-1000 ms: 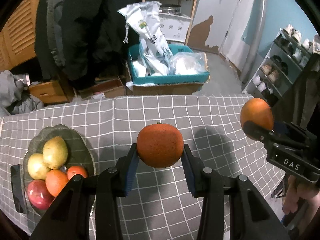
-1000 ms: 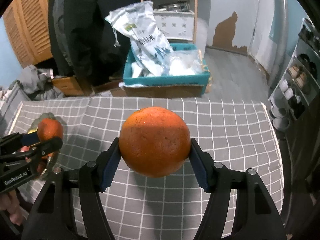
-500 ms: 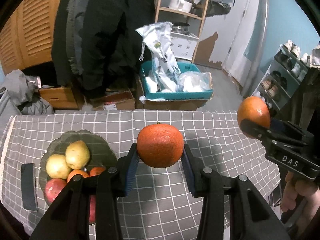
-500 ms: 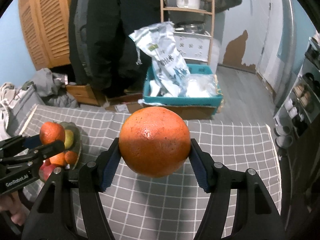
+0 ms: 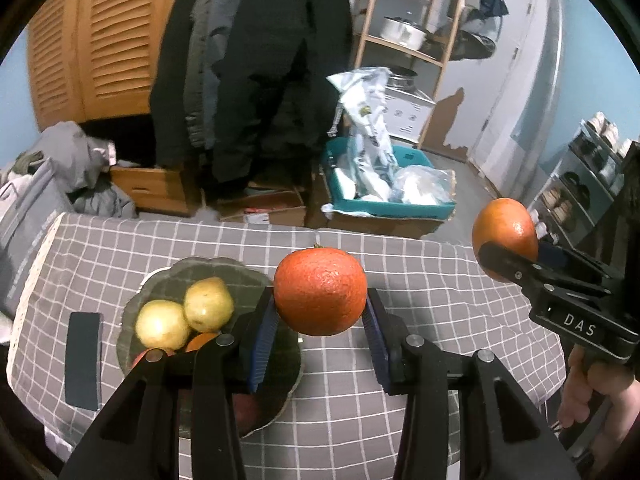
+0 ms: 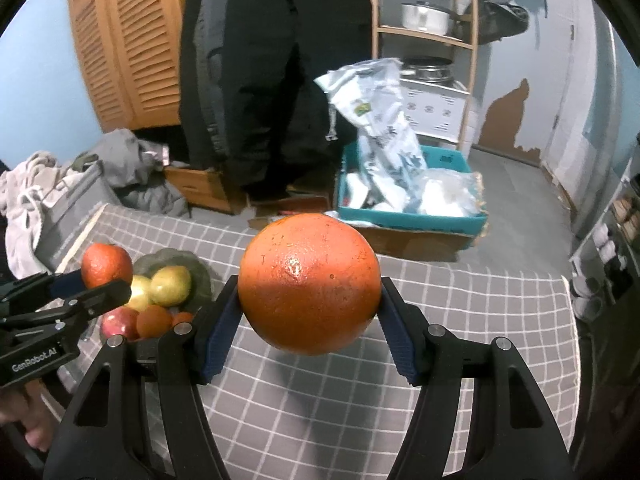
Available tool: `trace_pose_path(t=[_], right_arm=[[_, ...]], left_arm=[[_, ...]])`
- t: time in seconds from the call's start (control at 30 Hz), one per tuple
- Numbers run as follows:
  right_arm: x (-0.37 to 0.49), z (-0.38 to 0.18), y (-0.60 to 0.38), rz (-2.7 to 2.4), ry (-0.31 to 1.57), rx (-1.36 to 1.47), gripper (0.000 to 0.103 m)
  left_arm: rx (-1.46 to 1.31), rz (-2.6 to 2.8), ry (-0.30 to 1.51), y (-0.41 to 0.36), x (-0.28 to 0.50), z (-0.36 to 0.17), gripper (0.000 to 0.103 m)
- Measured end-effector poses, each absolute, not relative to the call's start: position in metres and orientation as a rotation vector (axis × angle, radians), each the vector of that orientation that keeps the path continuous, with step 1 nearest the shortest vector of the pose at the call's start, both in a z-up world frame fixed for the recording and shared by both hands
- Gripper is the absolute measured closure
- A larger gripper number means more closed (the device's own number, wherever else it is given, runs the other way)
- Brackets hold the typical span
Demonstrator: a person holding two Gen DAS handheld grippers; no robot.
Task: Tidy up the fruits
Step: 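Carry the tangerine and large orange over the green bowl with both tools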
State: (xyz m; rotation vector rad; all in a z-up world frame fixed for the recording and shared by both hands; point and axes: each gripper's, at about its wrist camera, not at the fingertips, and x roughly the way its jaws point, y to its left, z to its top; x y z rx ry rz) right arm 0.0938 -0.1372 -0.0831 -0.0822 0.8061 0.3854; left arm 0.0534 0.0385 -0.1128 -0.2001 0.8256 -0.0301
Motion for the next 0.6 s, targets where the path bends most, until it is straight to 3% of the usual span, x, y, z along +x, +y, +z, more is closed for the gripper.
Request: trace_pose_path(t=[0.6], right_arm=[[0.106,-0.111,-0.047,0.537,0.883,-0.122,0.037]], left_arm=[[-0.275,0.087,0.878,0.113,0.043,-0.145,0.060]])
